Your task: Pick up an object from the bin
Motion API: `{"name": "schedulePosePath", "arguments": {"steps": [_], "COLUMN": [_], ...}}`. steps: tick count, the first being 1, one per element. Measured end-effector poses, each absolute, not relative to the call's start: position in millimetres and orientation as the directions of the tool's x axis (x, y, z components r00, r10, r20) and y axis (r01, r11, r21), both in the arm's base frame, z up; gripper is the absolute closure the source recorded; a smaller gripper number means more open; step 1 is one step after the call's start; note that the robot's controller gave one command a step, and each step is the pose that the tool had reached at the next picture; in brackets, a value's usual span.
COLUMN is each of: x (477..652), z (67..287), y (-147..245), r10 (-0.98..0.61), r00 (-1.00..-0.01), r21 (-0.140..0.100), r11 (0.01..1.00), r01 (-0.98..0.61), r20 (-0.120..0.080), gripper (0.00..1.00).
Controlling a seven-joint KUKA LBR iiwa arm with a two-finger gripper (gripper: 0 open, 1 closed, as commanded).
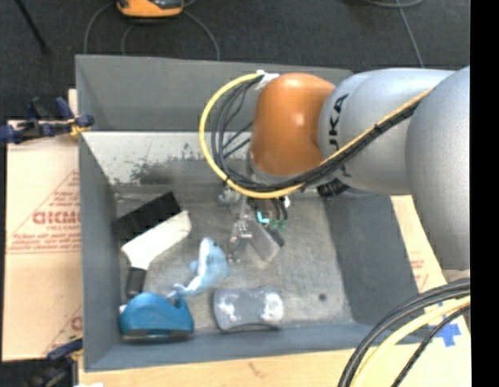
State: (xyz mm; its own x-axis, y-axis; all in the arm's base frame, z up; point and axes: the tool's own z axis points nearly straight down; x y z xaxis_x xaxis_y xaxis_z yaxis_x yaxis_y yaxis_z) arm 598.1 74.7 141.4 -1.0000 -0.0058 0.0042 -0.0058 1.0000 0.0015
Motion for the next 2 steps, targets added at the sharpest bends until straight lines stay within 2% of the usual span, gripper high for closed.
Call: {"name": "schedulePosePath", "arguments": {"steps": [1, 2], "x": [599.2, 584.2], "z": [145.7, 93.2], "y": [74.5, 127.5], "r10": [-0.004, -0.099], "r00": [-1.0, -0.995], "r21": [0.002, -0.002], "r11": [1.0, 0.995], "r01": [-0.004, -0.099], "r20": [-0.002, -0.007], "gripper": [0.0, 0.0]}}
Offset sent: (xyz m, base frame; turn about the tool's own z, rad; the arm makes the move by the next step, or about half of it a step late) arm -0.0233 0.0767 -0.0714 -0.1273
